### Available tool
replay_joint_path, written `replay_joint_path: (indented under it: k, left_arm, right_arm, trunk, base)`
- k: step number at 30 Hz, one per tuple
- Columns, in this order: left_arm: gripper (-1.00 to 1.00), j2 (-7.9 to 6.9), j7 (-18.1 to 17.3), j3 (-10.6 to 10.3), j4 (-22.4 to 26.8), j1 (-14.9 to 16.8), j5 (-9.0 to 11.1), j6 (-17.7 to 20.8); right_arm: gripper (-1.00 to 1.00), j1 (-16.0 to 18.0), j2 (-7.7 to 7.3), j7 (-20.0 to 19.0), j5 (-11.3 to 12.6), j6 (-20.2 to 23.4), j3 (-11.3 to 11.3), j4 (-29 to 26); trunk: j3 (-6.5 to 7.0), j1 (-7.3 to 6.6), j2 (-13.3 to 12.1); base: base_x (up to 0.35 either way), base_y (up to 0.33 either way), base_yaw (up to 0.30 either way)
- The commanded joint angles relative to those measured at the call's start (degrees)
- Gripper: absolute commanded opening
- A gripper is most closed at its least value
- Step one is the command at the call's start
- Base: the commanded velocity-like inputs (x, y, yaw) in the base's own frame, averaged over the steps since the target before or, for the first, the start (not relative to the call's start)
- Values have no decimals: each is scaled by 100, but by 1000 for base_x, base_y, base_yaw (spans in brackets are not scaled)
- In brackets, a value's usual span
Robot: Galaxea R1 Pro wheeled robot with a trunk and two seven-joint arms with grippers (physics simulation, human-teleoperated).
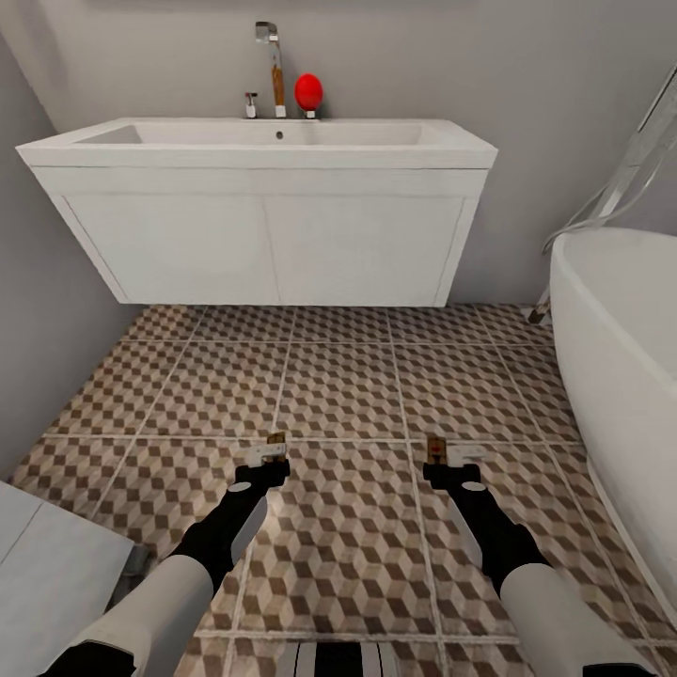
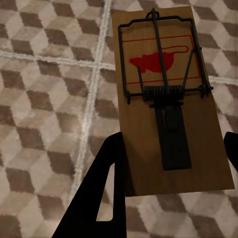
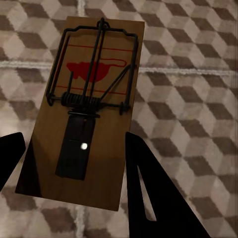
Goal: Take the four mousetraps from the cabinet in the bathroom and place them on the bathroom floor. Make sure all four end up on the same floor surface, and ensure that at least two of them are either under or directly next to the same bathroom sink.
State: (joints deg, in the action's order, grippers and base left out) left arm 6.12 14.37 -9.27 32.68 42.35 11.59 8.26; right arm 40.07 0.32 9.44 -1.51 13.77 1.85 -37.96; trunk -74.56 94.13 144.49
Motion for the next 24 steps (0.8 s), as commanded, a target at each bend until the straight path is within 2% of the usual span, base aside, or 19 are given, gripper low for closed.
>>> replay_joint_path:
  k: [1,17,24]
  left_arm:
    - [-100,-6,48,-40,11,1,54,26]
    - [-100,-6,48,-40,5,1,52,26]
    - [-100,-13,77,-41,1,1,30,18]
  right_arm:
    - [-100,1,-1,14,1,38,17,-9]
    - [-100,1,3,14,1,38,17,-12]
    - [-100,1,3,14,1,38,17,-11]
  trunk:
    - [-4,-1,2]
    - [-4,-1,2]
    - [-4,-1,2]
  base:
    - [0,0,-47]
    - [4,0,-6]
    - [223,0,0]
